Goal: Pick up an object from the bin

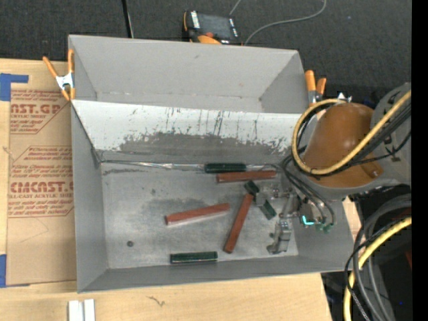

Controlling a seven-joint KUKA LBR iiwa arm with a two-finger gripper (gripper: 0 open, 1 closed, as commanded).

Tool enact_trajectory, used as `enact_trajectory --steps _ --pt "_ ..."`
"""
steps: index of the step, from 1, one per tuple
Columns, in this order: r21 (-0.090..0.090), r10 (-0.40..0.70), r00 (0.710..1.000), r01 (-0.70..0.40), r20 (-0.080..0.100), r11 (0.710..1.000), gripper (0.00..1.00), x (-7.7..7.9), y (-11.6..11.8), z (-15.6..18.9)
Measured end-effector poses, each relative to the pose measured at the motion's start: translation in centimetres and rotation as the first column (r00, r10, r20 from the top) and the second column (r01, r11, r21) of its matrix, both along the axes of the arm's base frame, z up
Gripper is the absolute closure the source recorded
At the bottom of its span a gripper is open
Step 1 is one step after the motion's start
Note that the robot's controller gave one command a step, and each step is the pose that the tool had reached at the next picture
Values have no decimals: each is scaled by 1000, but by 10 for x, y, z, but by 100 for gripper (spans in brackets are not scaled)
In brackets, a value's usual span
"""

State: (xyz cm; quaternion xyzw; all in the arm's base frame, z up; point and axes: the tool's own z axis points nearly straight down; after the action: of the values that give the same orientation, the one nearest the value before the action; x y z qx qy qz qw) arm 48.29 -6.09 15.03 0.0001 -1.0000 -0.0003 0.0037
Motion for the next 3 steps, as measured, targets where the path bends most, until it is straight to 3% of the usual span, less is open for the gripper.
enact_trajectory --steps 1,2,3 --pt "2 -46 999 46 4 999 0 44 49 -84" --pt "3 -26 1000 26 11 1000 0 60 102 -80" --pt "0 -30 1000 30 9 1000 100 60 98 -80"
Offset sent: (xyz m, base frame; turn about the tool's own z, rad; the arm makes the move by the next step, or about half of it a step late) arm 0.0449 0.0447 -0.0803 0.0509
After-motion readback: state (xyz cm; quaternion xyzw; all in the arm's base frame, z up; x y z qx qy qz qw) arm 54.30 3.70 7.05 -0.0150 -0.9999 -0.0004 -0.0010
